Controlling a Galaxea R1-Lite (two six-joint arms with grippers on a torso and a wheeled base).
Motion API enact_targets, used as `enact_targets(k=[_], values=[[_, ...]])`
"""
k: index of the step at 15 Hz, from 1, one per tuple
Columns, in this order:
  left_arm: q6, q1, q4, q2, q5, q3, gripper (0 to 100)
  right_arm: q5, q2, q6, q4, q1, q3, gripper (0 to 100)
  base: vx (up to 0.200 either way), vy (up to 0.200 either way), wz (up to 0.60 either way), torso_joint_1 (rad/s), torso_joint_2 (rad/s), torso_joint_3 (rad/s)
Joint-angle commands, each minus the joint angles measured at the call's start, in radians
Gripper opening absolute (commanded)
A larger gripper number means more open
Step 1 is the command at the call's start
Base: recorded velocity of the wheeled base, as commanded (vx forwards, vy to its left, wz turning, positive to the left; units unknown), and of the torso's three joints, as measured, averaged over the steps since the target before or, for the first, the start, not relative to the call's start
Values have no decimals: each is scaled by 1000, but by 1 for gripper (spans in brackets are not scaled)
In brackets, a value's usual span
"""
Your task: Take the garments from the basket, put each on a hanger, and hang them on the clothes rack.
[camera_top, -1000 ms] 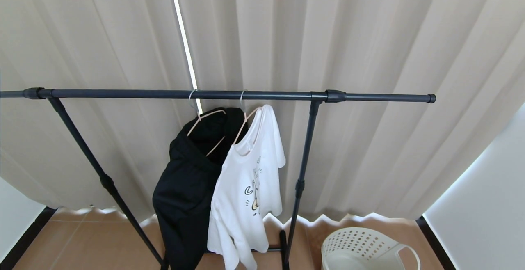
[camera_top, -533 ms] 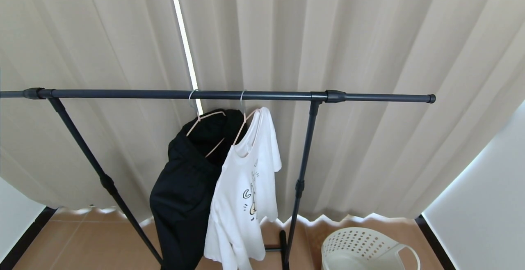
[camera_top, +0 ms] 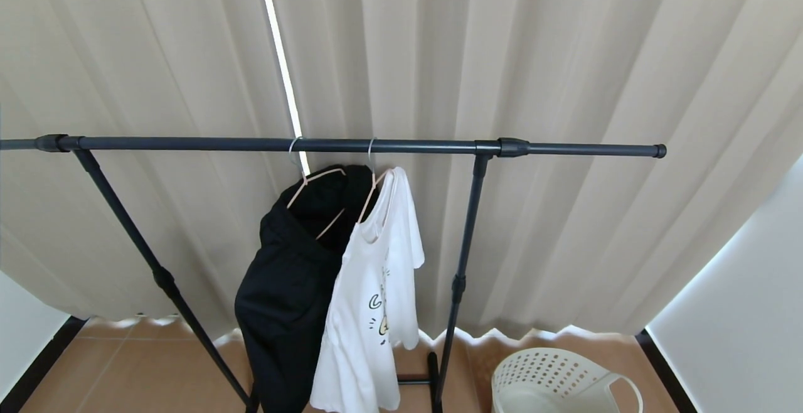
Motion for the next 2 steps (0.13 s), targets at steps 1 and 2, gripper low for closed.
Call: enact_targets(k=[1, 2], values=[[0, 0, 0, 2, 0, 0, 100, 0, -1, 0, 0, -1, 1, 100, 0, 0, 0, 0, 0, 0], [0, 0, 0, 2, 0, 0, 100, 0, -1, 0, 0, 0, 0, 100, 0, 0, 0, 0, 0, 0]])
